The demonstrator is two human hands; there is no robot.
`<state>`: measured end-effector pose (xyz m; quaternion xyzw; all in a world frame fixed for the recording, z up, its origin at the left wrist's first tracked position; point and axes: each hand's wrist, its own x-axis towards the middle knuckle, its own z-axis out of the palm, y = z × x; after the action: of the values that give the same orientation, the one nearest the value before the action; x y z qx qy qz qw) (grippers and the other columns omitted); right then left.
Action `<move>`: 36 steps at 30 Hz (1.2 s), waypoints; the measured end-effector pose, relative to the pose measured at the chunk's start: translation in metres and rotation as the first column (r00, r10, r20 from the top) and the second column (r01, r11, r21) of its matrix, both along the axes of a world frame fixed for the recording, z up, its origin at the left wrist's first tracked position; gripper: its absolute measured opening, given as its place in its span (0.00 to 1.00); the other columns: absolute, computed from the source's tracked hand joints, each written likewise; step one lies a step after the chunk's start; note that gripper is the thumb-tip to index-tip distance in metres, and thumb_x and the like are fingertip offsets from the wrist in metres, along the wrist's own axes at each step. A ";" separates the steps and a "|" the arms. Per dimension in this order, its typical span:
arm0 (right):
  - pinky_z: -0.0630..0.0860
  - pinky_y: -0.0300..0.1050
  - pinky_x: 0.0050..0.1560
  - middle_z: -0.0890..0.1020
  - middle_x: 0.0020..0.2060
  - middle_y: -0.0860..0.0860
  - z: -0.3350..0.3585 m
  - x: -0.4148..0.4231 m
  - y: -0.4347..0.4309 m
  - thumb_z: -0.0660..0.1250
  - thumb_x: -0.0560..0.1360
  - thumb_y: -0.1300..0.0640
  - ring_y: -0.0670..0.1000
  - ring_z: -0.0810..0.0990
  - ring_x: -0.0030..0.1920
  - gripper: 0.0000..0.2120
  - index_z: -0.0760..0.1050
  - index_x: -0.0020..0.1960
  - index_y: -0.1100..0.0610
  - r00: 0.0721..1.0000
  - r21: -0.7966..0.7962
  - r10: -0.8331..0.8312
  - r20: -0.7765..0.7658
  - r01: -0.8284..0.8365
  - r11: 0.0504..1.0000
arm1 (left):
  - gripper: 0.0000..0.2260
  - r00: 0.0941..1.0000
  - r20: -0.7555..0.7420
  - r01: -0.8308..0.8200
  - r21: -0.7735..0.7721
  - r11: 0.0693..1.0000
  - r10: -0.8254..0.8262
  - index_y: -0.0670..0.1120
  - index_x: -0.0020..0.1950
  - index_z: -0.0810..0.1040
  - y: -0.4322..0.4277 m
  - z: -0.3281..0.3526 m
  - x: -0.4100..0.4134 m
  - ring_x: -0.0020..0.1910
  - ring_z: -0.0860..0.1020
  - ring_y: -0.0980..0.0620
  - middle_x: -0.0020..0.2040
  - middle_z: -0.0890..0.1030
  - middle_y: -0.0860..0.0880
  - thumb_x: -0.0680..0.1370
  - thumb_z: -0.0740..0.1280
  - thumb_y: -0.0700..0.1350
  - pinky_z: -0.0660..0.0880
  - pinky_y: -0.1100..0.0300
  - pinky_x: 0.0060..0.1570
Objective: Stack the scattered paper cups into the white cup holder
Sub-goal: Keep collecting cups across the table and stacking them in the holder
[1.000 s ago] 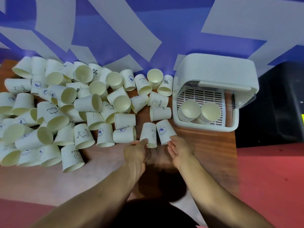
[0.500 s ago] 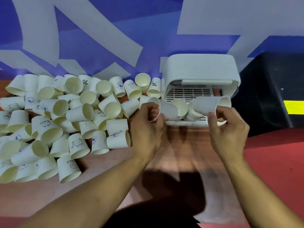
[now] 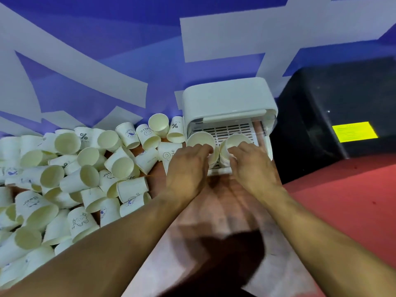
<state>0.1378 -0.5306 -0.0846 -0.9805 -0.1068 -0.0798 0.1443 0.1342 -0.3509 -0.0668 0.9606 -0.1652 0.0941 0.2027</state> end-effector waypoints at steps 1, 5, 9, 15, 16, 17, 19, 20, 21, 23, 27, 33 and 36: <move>0.74 0.59 0.49 0.77 0.35 0.54 -0.003 0.002 0.000 0.66 0.73 0.59 0.59 0.77 0.37 0.05 0.80 0.44 0.59 1.000 -0.001 0.013 -0.012 -0.013 1.000 | 0.10 1.000 -0.011 0.016 0.037 0.999 -0.015 0.47 0.49 0.79 0.000 -0.004 0.002 0.35 0.77 0.42 0.38 0.80 0.48 0.70 0.71 0.37 0.73 0.54 0.35; 0.72 0.52 0.44 0.77 0.37 0.53 -0.013 0.010 0.003 0.64 0.76 0.56 0.58 0.76 0.39 0.08 0.79 0.43 0.58 0.996 0.007 0.064 -0.061 -0.064 0.998 | 0.08 0.995 -0.089 0.056 0.125 0.991 -0.045 0.49 0.50 0.81 0.002 -0.022 0.010 0.37 0.77 0.42 0.40 0.81 0.48 0.73 0.69 0.40 0.72 0.54 0.37; 0.72 0.51 0.44 0.78 0.36 0.54 -0.022 0.015 0.004 0.68 0.73 0.58 0.58 0.77 0.37 0.04 0.80 0.42 0.58 0.992 -0.014 0.087 -0.095 -0.089 0.996 | 0.08 0.981 -0.173 0.116 0.185 0.976 -0.084 0.51 0.50 0.82 0.001 -0.032 0.016 0.41 0.77 0.44 0.41 0.81 0.49 0.75 0.65 0.41 0.72 0.55 0.38; 0.70 0.48 0.44 0.77 0.35 0.53 -0.035 0.019 0.003 0.68 0.73 0.59 0.57 0.76 0.37 0.04 0.80 0.40 0.57 0.990 0.035 0.053 -0.134 -0.049 0.998 | 0.10 0.970 -0.232 0.124 0.203 0.971 -0.075 0.51 0.51 0.82 0.002 -0.040 0.021 0.45 0.79 0.44 0.45 0.82 0.49 0.74 0.65 0.41 0.76 0.53 0.38; 0.69 0.48 0.44 0.77 0.35 0.53 -0.037 0.018 0.004 0.68 0.73 0.60 0.57 0.76 0.37 0.04 0.80 0.40 0.57 0.990 0.050 0.047 -0.135 -0.040 0.998 | 0.10 0.968 -0.239 0.120 0.194 0.974 -0.072 0.51 0.51 0.82 0.002 -0.039 0.021 0.45 0.79 0.44 0.46 0.82 0.49 0.74 0.65 0.41 0.76 0.53 0.39; 0.69 0.48 0.44 0.77 0.35 0.53 -0.038 0.018 0.004 0.68 0.73 0.61 0.57 0.76 0.37 0.04 0.79 0.39 0.58 0.990 0.060 0.039 -0.137 -0.031 0.998 | 0.10 0.967 -0.245 0.117 0.187 0.975 -0.069 0.51 0.51 0.82 0.002 -0.040 0.020 0.46 0.79 0.44 0.46 0.82 0.49 0.74 0.64 0.41 0.76 0.54 0.39; 0.69 0.47 0.44 0.76 0.35 0.53 -0.039 0.018 0.006 0.68 0.72 0.62 0.58 0.76 0.37 0.04 0.79 0.38 0.58 0.989 0.072 0.034 -0.146 -0.023 0.997 | 0.11 0.965 -0.251 0.122 0.179 0.976 -0.075 0.51 0.52 0.82 0.002 -0.040 0.019 0.47 0.79 0.44 0.47 0.82 0.49 0.74 0.65 0.41 0.74 0.55 0.38; 0.69 0.47 0.45 0.77 0.35 0.53 -0.039 0.018 0.007 0.68 0.72 0.62 0.58 0.76 0.37 0.04 0.79 0.39 0.58 0.988 0.071 0.029 -0.153 -0.019 0.997 | 0.11 0.964 -0.254 0.125 0.178 0.976 -0.077 0.51 0.52 0.82 0.001 -0.040 0.019 0.47 0.79 0.44 0.48 0.82 0.49 0.74 0.65 0.40 0.73 0.56 0.38; 0.69 0.48 0.46 0.77 0.36 0.54 -0.039 0.018 0.007 0.68 0.73 0.62 0.59 0.77 0.38 0.03 0.80 0.41 0.59 0.987 0.063 0.023 -0.159 -0.013 0.998 | 0.11 0.964 -0.257 0.120 0.172 0.978 -0.073 0.51 0.53 0.81 0.001 -0.040 0.019 0.48 0.79 0.44 0.49 0.82 0.49 0.74 0.66 0.41 0.72 0.57 0.38; 0.73 0.51 0.48 0.80 0.40 0.55 -0.038 0.016 0.008 0.71 0.72 0.63 0.60 0.79 0.42 0.05 0.80 0.47 0.60 0.991 0.084 0.008 -0.131 0.003 0.996 | 0.11 0.964 -0.256 0.113 0.127 0.985 -0.077 0.50 0.57 0.79 0.001 -0.037 0.017 0.51 0.77 0.45 0.52 0.80 0.49 0.75 0.67 0.42 0.72 0.56 0.42; 0.77 0.53 0.49 0.81 0.47 0.57 -0.022 0.003 0.014 0.73 0.69 0.65 0.60 0.79 0.46 0.13 0.78 0.53 0.63 0.999 0.169 0.001 0.035 -0.006 0.986 | 0.15 0.977 -0.164 0.128 -0.053 0.990 -0.135 0.47 0.62 0.76 0.009 -0.026 0.003 0.52 0.75 0.44 0.56 0.78 0.48 0.75 0.68 0.44 0.73 0.52 0.50; 0.77 0.52 0.46 0.80 0.44 0.55 -0.013 -0.027 0.056 0.71 0.70 0.62 0.59 0.78 0.43 0.11 0.79 0.53 0.60 0.992 0.270 0.090 0.087 -0.110 0.957 | 0.13 0.981 -0.193 -0.022 -0.130 0.991 -0.003 0.49 0.60 0.77 0.056 -0.033 -0.038 0.51 0.75 0.47 0.55 0.78 0.50 0.75 0.68 0.45 0.74 0.49 0.50; 0.76 0.50 0.46 0.79 0.44 0.53 -0.012 -0.045 0.090 0.68 0.72 0.58 0.56 0.78 0.44 0.11 0.78 0.54 0.58 0.983 0.282 0.184 -0.006 -0.175 0.943 | 0.15 0.973 -0.206 -0.138 -0.168 0.976 0.102 0.49 0.62 0.77 0.089 -0.037 -0.068 0.54 0.75 0.48 0.58 0.78 0.49 0.76 0.66 0.47 0.75 0.51 0.49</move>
<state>0.0927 -0.4402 -0.0962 -0.9375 -0.1810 -0.0649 0.2901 0.0664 -0.2623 -0.1033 0.9510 -0.0768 0.0257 0.2983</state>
